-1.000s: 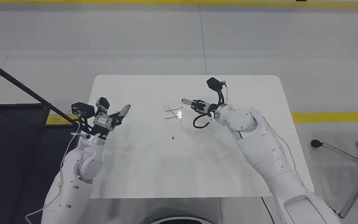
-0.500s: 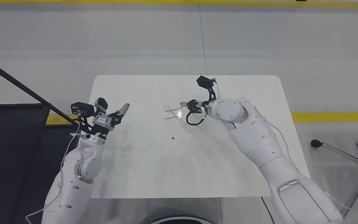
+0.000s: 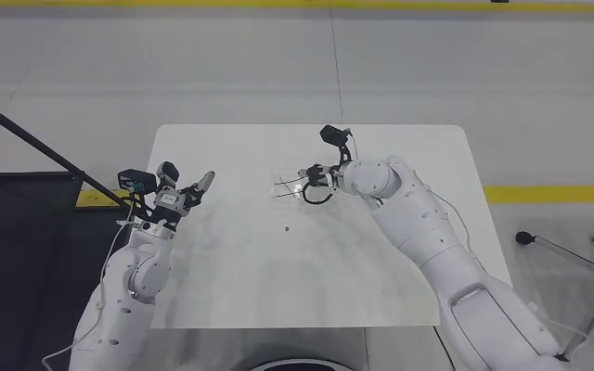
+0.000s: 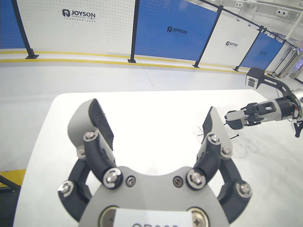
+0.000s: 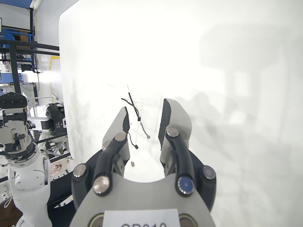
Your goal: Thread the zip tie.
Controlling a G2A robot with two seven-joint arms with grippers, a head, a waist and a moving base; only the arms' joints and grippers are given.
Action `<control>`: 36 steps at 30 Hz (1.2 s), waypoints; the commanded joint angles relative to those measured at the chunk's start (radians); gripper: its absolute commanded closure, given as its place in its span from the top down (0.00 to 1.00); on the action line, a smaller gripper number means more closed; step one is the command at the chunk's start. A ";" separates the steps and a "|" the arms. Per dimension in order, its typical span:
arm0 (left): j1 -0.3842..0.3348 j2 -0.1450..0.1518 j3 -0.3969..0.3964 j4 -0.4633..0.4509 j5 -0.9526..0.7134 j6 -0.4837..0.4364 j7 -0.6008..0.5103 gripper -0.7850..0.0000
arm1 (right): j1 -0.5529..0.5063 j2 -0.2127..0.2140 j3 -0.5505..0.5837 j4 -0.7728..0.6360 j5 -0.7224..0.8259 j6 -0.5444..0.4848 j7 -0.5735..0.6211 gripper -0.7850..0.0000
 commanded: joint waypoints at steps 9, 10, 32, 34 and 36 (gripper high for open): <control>0.000 0.000 0.000 0.000 0.000 0.000 0.000 1.00 | 0.019 -0.024 -0.010 0.050 -0.002 -0.015 0.001 0.31; 0.000 0.000 0.000 0.000 0.000 0.000 0.000 1.00 | 0.021 -0.026 -0.011 0.054 -0.001 -0.016 0.002 0.28; 0.000 0.000 0.000 0.000 0.000 0.000 0.000 1.00 | 0.041 -0.032 0.041 0.082 0.004 -0.067 -0.002 0.00; 0.001 0.000 -0.001 -0.003 -0.001 -0.001 -0.004 1.00 | 0.044 -0.023 0.057 0.071 0.000 -0.087 0.008 0.00; -0.004 0.002 -0.007 0.002 -0.011 -0.033 -0.017 1.00 | 0.047 -0.012 0.071 0.050 -0.013 -0.126 0.035 0.00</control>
